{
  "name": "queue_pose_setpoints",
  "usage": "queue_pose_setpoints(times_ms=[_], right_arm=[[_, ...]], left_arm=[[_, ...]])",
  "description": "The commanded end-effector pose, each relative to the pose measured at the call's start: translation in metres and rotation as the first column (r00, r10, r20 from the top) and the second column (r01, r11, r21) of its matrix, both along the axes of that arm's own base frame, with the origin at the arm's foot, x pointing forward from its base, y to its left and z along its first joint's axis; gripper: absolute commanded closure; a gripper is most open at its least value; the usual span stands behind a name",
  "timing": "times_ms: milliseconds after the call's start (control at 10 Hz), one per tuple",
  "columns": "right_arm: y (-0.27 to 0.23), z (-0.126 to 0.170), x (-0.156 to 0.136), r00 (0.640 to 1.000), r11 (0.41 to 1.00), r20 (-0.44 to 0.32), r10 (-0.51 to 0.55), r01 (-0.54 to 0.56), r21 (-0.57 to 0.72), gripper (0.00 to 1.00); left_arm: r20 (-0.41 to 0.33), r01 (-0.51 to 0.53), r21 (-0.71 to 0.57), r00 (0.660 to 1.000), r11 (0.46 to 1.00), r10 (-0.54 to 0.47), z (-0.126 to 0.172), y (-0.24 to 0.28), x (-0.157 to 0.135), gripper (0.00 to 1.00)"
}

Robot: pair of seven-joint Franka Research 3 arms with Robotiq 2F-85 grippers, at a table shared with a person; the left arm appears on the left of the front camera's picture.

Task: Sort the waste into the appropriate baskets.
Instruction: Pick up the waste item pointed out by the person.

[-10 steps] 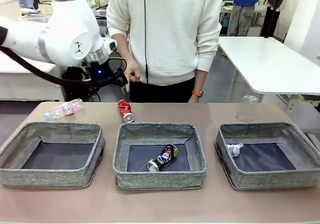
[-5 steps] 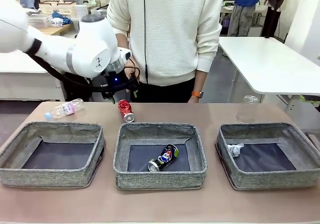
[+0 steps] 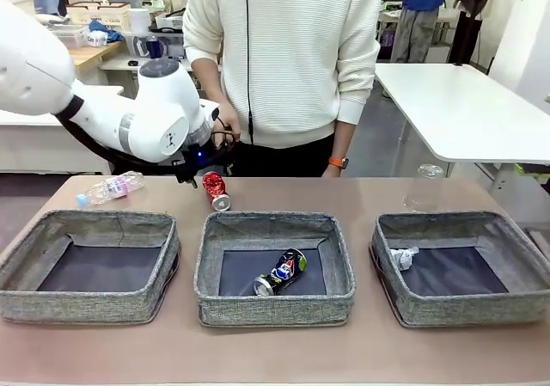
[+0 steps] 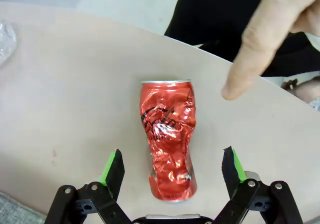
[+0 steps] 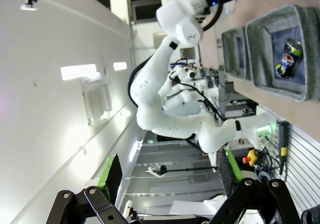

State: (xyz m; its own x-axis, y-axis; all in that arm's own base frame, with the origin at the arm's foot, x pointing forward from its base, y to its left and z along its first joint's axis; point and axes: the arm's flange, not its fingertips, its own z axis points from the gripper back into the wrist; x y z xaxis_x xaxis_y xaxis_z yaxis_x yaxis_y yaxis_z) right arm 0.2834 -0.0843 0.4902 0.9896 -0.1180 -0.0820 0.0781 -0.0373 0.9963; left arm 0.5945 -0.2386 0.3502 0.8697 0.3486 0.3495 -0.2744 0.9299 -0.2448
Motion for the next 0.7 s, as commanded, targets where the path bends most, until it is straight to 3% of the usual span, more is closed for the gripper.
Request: queue_pose_setpoints(times_ms=[0, 200, 600], right_arm=[[0.000, 0.002, 0.001, 1.000, 1.000, 0.022, 0.001, -0.001, 0.015, 0.00], [0.000, 0.002, 0.001, 1.000, 1.000, 0.022, 0.001, -0.001, 0.015, 0.00], [0.000, 0.002, 0.001, 1.000, 1.000, 0.022, 0.001, -0.001, 0.015, 0.00]], left_arm=[[0.003, -0.036, 0.030, 0.999, 0.999, 0.036, -0.015, -0.014, 0.002, 0.00], [-0.054, -0.027, 0.046, 0.998, 0.999, 0.030, -0.026, -0.016, 0.006, 0.00], [-0.059, -0.039, 0.026, 0.997, 0.999, 0.040, -0.029, -0.017, 0.007, 0.00]])
